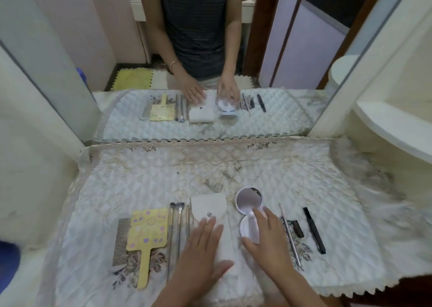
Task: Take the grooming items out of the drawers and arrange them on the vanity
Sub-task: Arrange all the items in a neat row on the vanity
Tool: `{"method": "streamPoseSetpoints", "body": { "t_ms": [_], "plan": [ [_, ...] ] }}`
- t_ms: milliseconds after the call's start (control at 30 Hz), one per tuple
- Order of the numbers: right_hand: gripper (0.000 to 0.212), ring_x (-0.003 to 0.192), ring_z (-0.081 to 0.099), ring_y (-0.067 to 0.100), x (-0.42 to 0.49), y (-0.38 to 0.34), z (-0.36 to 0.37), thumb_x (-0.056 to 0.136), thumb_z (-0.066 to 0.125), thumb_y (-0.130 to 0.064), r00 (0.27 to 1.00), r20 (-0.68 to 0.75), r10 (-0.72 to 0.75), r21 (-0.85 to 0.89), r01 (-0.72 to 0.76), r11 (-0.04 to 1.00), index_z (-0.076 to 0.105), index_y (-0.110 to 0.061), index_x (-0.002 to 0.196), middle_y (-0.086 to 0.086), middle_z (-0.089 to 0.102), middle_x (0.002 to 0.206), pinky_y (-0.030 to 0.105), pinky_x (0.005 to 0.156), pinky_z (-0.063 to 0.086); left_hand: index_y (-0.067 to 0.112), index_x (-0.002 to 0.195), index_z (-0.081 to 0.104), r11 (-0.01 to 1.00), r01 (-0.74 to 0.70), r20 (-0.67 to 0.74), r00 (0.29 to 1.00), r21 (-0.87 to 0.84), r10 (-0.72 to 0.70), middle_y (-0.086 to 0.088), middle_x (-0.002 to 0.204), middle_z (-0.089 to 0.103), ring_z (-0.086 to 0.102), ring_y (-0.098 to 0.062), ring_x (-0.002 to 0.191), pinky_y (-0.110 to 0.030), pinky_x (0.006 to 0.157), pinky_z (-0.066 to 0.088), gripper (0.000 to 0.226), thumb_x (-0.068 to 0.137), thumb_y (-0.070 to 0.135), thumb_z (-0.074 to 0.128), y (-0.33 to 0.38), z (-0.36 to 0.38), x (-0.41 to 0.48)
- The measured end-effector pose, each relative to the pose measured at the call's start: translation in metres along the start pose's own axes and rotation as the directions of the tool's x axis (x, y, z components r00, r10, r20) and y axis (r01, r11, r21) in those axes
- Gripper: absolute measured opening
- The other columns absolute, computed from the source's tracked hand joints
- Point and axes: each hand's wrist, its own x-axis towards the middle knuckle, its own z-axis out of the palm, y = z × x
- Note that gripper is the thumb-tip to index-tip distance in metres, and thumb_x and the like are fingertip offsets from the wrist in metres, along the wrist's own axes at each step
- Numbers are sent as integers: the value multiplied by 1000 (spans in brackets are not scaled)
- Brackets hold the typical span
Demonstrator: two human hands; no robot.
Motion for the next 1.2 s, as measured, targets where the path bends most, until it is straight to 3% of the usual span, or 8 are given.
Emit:
{"method": "streamPoseSetpoints", "body": {
  "t_ms": [133,433,667,767,900,1000,1100,1200],
  "plan": [
    [85,115,53,36,4,9,0,60,79,-32,996,77,-36,-2,36,999,38,-13,132,14,55,126,42,96,44,35,130,43,992,-87,101,992,91,78,2,157,-8,-8,-23,144,-38,110,3,86,55,76,43,8,21,2],
    [85,124,37,25,-3,-11,7,64,46,-57,994,113,-3,153,-14,988,37,-10,134,1,44,134,24,100,26,35,126,44,994,-96,109,990,55,89,2,156,-12,-9,-22,144,-35,110,1,83,52,73,42,1,18,1],
    [77,129,29,20,-1,-15,8,78,65,-40,991,137,14,139,-33,990,27,-13,139,0,36,142,25,109,21,20,130,42,997,-70,92,994,40,67,5,156,-12,-10,-18,144,-33,109,2,94,52,74,42,0,14,1],
    [75,129,29,20,-4,-12,4,78,64,-42,987,159,-19,196,-13,980,30,-11,138,0,37,141,23,107,20,19,131,41,997,-63,10,998,46,62,4,156,10,0,-19,143,-31,110,2,92,56,74,43,10,9,1],
    [51,114,40,13,-9,10,-9,81,53,-39,998,53,24,326,-40,945,47,-14,126,-1,49,124,9,92,27,16,119,47,989,-143,-224,966,-45,130,-7,128,58,34,-24,125,-28,107,20,59,72,51,48,37,10,17],
    [29,104,45,10,-11,43,-25,89,54,-22,995,0,96,333,-90,939,54,-16,118,-2,52,113,17,92,40,18,109,52,988,-144,-237,963,-60,126,-7,116,66,43,-20,112,-30,98,35,42,74,40,45,70,14,46],
    [19,97,53,13,-12,77,-37,90,51,-24,996,25,86,267,-89,960,58,-20,108,-2,58,104,20,80,41,18,99,61,985,-146,-168,977,-89,130,-4,105,70,59,-20,100,-28,87,46,35,70,32,46,103,23,72],
    [18,85,53,12,-8,97,-46,90,49,-28,992,119,45,218,-70,973,55,-21,106,-2,58,99,20,69,37,18,94,67,992,-101,-103,990,-82,92,-1,96,72,66,-18,90,-25,84,47,40,57,32,69,128,27,91]
  ]
}}
